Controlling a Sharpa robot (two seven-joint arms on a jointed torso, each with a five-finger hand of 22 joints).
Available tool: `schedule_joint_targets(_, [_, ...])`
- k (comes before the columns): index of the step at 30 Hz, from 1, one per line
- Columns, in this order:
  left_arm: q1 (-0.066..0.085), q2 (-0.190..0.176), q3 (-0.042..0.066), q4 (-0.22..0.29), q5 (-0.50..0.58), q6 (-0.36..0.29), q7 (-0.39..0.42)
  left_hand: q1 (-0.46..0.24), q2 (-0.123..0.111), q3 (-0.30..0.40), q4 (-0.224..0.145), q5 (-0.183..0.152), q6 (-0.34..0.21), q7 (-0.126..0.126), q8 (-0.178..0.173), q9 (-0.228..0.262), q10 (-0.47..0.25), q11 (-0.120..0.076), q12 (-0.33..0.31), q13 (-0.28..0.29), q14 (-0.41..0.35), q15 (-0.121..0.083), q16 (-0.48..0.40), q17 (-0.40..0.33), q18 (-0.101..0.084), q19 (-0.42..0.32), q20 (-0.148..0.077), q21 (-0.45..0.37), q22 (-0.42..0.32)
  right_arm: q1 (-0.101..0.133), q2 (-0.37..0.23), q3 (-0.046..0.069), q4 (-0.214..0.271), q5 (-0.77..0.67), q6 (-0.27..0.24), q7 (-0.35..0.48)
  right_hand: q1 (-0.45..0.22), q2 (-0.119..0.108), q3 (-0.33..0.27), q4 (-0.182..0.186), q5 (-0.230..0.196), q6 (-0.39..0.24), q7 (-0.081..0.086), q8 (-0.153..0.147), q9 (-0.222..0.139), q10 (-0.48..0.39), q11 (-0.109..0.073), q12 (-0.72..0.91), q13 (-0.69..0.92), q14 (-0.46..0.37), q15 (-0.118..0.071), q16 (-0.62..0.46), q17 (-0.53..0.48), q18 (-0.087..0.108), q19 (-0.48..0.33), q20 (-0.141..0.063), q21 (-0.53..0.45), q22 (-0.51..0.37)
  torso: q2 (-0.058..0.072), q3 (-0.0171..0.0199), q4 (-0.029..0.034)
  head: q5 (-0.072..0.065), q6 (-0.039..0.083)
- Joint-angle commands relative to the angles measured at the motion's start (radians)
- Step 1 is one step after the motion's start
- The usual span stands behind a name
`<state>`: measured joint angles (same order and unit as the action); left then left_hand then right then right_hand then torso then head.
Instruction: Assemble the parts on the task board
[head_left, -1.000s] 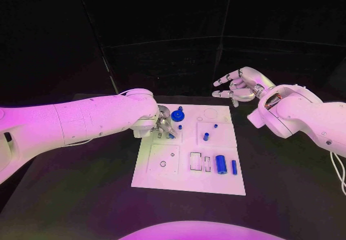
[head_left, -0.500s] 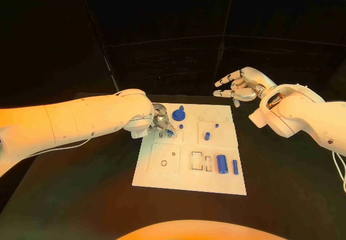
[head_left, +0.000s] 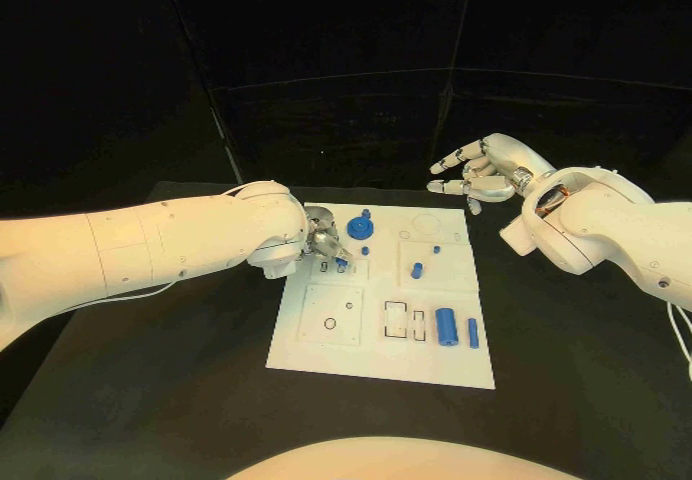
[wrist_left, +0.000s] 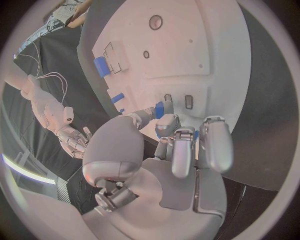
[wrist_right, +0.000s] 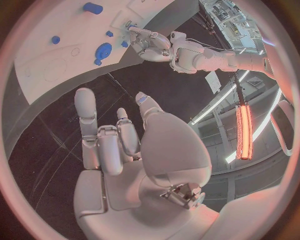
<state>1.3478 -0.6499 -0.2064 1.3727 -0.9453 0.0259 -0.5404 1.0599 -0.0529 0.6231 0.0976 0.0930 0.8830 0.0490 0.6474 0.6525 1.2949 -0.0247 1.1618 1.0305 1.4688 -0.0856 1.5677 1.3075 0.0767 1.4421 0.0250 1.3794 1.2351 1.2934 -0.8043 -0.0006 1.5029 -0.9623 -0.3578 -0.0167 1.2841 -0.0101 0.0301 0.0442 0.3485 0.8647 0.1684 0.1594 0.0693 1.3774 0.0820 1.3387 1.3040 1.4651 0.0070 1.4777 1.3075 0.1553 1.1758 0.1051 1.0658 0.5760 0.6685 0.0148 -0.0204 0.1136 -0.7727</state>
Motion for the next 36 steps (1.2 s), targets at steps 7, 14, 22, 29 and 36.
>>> schedule_joint_targets(7, [-0.01,0.01,0.0,-0.007,-0.058,0.009,-0.012,0.001,0.013,0.161,-0.157,0.002,-0.007,0.0,0.004,0.001,0.007,-0.002,0.005,-0.001,0.102,-0.002,0.003,0.263,-0.008,-0.003,-0.002,0.002,0.0,0.002,0.004,0.001,-0.003,-0.002,0.021,0.015,-0.005,0.001,-0.001,0.009,0.007,-0.002,-0.002,0.004,-0.001,0.001,-0.005,0.0,-0.002,0.061,-0.009,-0.005,0.06,0.01,-0.004,-0.004,-0.004,-0.003,0.0,0.0007,-0.0019,0.003,-0.006])
schedule_joint_targets(14, [-0.013,0.011,0.0,-0.01,-0.079,0.057,-0.018,0.001,0.013,0.162,-0.158,0.002,-0.008,0.0,0.004,0.002,0.007,-0.002,0.006,0.0,0.102,-0.002,0.003,0.263,-0.009,-0.002,-0.002,0.003,0.001,0.002,0.006,0.001,-0.004,-0.002,0.023,0.014,-0.005,0.001,-0.001,0.009,0.007,-0.002,-0.002,0.004,-0.001,0.001,-0.005,0.0,-0.002,0.061,-0.009,-0.005,0.06,0.01,-0.004,-0.004,-0.004,-0.003,0.0,0.0009,-0.0026,0.004,-0.007])
schedule_joint_targets(22, [-0.014,0.012,0.0,-0.012,-0.102,0.086,-0.021,0.001,0.012,0.164,-0.16,0.002,-0.009,0.0,0.005,0.003,0.007,-0.002,0.005,-0.002,0.102,-0.002,0.003,0.263,-0.009,-0.002,-0.002,0.003,0.001,0.002,0.008,0.001,-0.005,-0.002,0.024,0.012,-0.005,0.001,-0.001,0.009,0.007,-0.002,-0.002,0.004,-0.001,0.001,-0.005,0.0,-0.002,0.061,-0.009,-0.005,0.06,0.01,-0.004,-0.004,-0.004,-0.003,0.0,0.0006,-0.0023,0.006,-0.007])
schedule_joint_targets(29, [-0.014,0.015,0.0,-0.021,-0.106,0.084,-0.026,0.001,0.012,0.164,-0.16,0.002,-0.009,0.0,0.005,0.003,0.007,-0.002,0.005,-0.002,0.102,-0.002,0.003,0.263,-0.009,-0.002,-0.002,0.003,0.001,0.002,0.01,0.001,-0.005,-0.002,0.024,0.012,-0.005,0.003,-0.001,0.011,0.01,-0.002,-0.002,0.005,-0.001,0.001,-0.005,0.001,-0.001,0.061,-0.01,-0.005,0.06,0.01,-0.004,-0.004,-0.004,-0.002,0.0,0.0009,-0.0019,0.006,-0.006])
schedule_joint_targets(36, [-0.014,0.016,0.0,-0.021,-0.107,0.098,-0.028,0.001,0.012,0.166,-0.161,0.002,-0.009,0.0,0.005,0.003,0.007,-0.002,0.006,-0.001,0.102,-0.002,0.003,0.263,-0.009,-0.001,-0.002,0.004,0.003,0.002,0.011,0.001,-0.008,-0.002,0.026,0.01,-0.005,0.003,-0.001,0.012,0.011,-0.002,-0.002,0.005,-0.001,0.002,-0.005,0.002,-0.001,0.061,-0.01,-0.005,0.061,0.01,-0.004,-0.004,-0.005,-0.003,0.0,0.0003,-0.0015,0.009,-0.01])
